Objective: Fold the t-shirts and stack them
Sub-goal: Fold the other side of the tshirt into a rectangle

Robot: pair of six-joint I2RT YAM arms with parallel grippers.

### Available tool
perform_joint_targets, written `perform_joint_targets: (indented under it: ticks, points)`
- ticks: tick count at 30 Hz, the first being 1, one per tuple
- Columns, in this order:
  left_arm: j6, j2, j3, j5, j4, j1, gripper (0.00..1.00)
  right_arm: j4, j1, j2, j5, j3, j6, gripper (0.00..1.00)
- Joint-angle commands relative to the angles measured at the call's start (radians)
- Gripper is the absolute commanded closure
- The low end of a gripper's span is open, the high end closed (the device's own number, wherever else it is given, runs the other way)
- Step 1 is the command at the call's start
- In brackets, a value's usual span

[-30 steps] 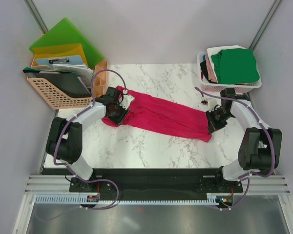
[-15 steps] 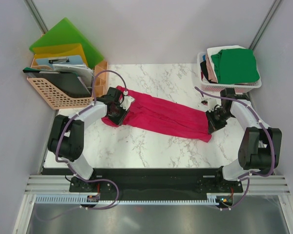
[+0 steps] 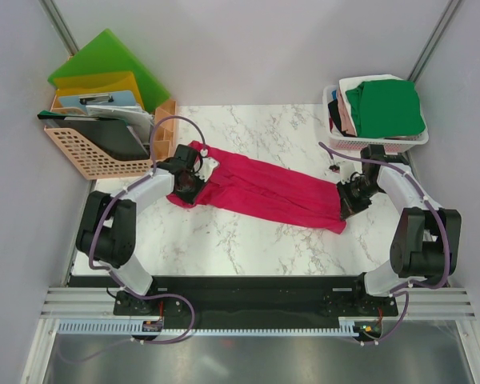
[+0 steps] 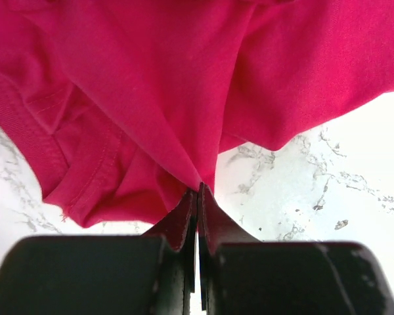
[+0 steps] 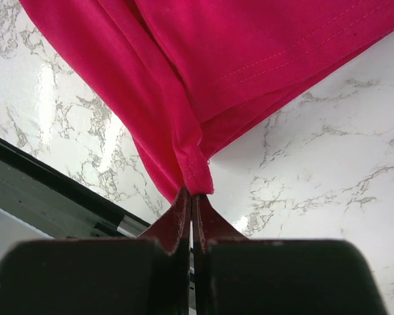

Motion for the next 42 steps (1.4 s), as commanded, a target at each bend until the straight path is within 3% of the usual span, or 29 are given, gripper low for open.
perform_joint_targets:
  ticks: [1,16,22,30,42]
  points:
    - [0.042,-0.063,-0.006,-0.063,0.058,0.001,0.98,-0.002,-0.002,0.015,-0.032,0.017,-0.023,1.0]
    - [0.073,0.06,0.12,-0.196,0.09,0.11,0.98,0.001,-0.002,-0.006,-0.026,-0.006,-0.023,1.0]
    - [0.102,0.113,0.13,-0.271,0.179,0.127,0.98,0.0,-0.002,-0.005,-0.032,-0.004,-0.023,1.0]
    - [0.116,0.164,0.166,-0.287,0.257,0.139,0.98,0.001,-0.001,0.011,-0.027,0.002,-0.024,1.0]
    - [0.109,0.147,0.281,-0.239,0.202,0.133,0.98,0.018,-0.001,0.069,-0.053,0.011,-0.021,1.0]
